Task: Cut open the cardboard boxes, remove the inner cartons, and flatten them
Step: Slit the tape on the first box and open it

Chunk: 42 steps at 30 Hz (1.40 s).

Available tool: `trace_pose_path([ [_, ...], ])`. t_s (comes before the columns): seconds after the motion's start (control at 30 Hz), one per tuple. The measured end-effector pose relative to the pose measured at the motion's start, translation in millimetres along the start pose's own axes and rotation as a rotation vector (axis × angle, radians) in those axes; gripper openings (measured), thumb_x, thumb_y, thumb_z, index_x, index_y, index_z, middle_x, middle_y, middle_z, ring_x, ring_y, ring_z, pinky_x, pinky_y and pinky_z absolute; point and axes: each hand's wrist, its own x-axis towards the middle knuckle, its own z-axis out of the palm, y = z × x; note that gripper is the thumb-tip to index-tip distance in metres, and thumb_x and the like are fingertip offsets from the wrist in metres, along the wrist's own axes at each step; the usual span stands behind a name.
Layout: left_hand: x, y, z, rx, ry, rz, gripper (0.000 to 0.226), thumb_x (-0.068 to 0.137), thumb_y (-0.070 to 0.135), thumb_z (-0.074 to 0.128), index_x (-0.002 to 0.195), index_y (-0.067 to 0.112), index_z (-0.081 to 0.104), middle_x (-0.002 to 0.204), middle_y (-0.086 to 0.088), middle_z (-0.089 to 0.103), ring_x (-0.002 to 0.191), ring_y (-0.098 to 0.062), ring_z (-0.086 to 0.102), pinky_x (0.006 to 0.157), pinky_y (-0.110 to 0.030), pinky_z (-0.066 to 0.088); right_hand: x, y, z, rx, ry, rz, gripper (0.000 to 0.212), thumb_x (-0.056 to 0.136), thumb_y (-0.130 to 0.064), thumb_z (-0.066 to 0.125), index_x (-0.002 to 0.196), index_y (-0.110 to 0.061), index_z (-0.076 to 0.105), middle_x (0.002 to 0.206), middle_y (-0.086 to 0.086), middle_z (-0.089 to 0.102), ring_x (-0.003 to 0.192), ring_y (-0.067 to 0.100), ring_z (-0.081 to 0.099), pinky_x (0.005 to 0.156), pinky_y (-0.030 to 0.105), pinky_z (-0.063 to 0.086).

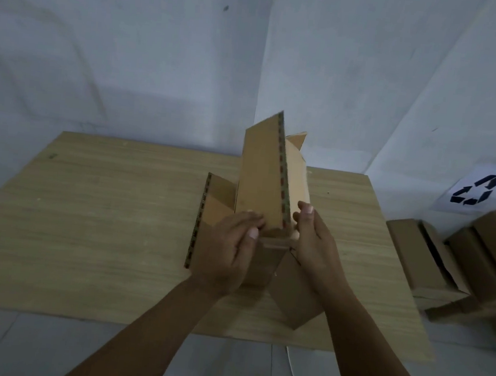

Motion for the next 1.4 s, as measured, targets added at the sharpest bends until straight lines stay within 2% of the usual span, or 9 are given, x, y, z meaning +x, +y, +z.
trace_pose_path([
  [0.13, -7.2, -14.6, 10.6, 0.256, -0.200, 0.090, 0.044, 0.100, 0.034, 0.040, 0.124, 0.012, 0.070, 0.134, 0.001, 0.064, 0.135, -0.011, 0.047, 0.116, -0.042, 0.031, 5.2, -4.4, 6.6, -0.004, 0.062, -0.157, 0.054, 0.104, -0.057, 0.023, 0.149, -0.034, 0.041, 0.141, -0.008, 0.052, 0.128, 0.015, 0.051, 0.098, 0.033, 0.052],
  [0.23, -4.2, -14.1, 4.7, 0.160, -0.287, 0.074, 0.046, 0.101, 0.034, 0.037, 0.131, 0.013, 0.065, 0.140, 0.000, 0.059, 0.140, -0.013, 0.043, 0.120, -0.041, 0.026, 11.2, -5.8, 17.1, -0.244, -0.047, -0.246, 0.064, 0.101, -0.060, 0.016, 0.154, -0.028, 0.034, 0.158, -0.001, 0.038, 0.147, 0.019, 0.030, 0.118, 0.048, 0.031],
  [0.4, -1.5, -22.7, -9.5, 0.032, 0.035, -0.067, 0.036, 0.101, 0.027, 0.044, 0.120, 0.010, 0.069, 0.118, -0.002, 0.070, 0.113, -0.014, 0.063, 0.096, -0.042, 0.052, 17.4, 16.8, 26.6, -0.922, -0.323, -0.244, 0.066, 0.102, -0.059, 0.015, 0.160, -0.029, 0.004, 0.167, -0.004, -0.012, 0.151, 0.014, -0.020, 0.123, 0.055, 0.007],
  [0.6, 38.9, -37.1, -6.2, -0.025, -0.180, -0.433, 0.054, 0.106, 0.037, 0.041, 0.155, 0.018, 0.032, 0.159, -0.002, 0.034, 0.148, -0.016, 0.028, 0.121, -0.038, 0.025, 13.1, 24.8, 29.3, -0.970, -0.312, -0.265, 0.071, 0.099, -0.064, 0.010, 0.159, -0.029, -0.002, 0.166, -0.001, -0.017, 0.151, 0.016, -0.021, 0.123, 0.052, 0.009],
  [0.73, 48.4, -40.4, -5.7, -0.045, -0.160, -0.510, 0.045, 0.106, 0.034, 0.043, 0.148, 0.017, 0.045, 0.144, -0.002, 0.053, 0.127, -0.011, 0.047, 0.097, -0.023, 0.037, 12.0, 24.7, 29.8, -0.995, -0.308, -0.268, 0.081, 0.094, -0.072, 0.010, 0.159, -0.027, -0.005, 0.165, -0.001, -0.022, 0.150, 0.018, -0.023, 0.121, 0.053, 0.006],
  [0.97, 2.5, -53.5, -20.4, 0.188, 0.440, -0.486, 0.014, 0.098, 0.027, 0.056, 0.085, 0.021, 0.055, 0.079, 0.004, 0.058, 0.072, -0.014, 0.055, 0.060, -0.029, 0.038, 23.1, 19.9, 28.9, -0.987, -0.300, -0.248, 0.079, 0.095, -0.072, 0.017, 0.159, -0.027, 0.004, 0.167, -0.002, -0.011, 0.153, 0.021, -0.015, 0.120, 0.061, 0.009],
  [1.1, -26.4, -49.4, -30.1, 0.416, 0.483, -0.380, 0.019, 0.082, 0.022, 0.058, 0.066, 0.015, 0.051, 0.055, 0.000, 0.049, 0.048, -0.022, 0.047, 0.048, -0.035, 0.038, 28.8, 1.8, 34.1, -1.076, -0.145, -0.305, 0.072, 0.094, -0.073, 0.019, 0.142, -0.025, 0.041, 0.152, 0.005, 0.033, 0.145, 0.028, 0.025, 0.113, 0.071, 0.011],
  [1.27, -21.0, -29.2, -39.1, 0.471, 0.437, -0.326, 0.017, 0.081, 0.021, 0.064, 0.093, 0.011, 0.068, 0.083, 0.000, 0.069, 0.074, -0.021, 0.066, 0.071, -0.042, 0.054, 36.4, -14.0, 47.5, -1.091, -0.039, -0.305, 0.056, 0.095, -0.068, 0.033, 0.120, -0.022, 0.054, 0.132, 0.008, 0.046, 0.129, 0.030, 0.037, 0.112, 0.065, 0.021],
  [1.4, 27.4, -23.8, -48.0, 0.398, 0.220, -0.363, 0.037, 0.094, 0.020, 0.061, 0.129, 0.010, 0.061, 0.126, -0.005, 0.065, 0.117, -0.021, 0.059, 0.098, -0.033, 0.044, 26.6, 2.3, 49.9, -1.041, -0.014, -0.345, 0.052, 0.094, -0.065, 0.039, 0.121, -0.023, 0.051, 0.134, 0.008, 0.045, 0.131, 0.030, 0.037, 0.109, 0.061, 0.031],
])
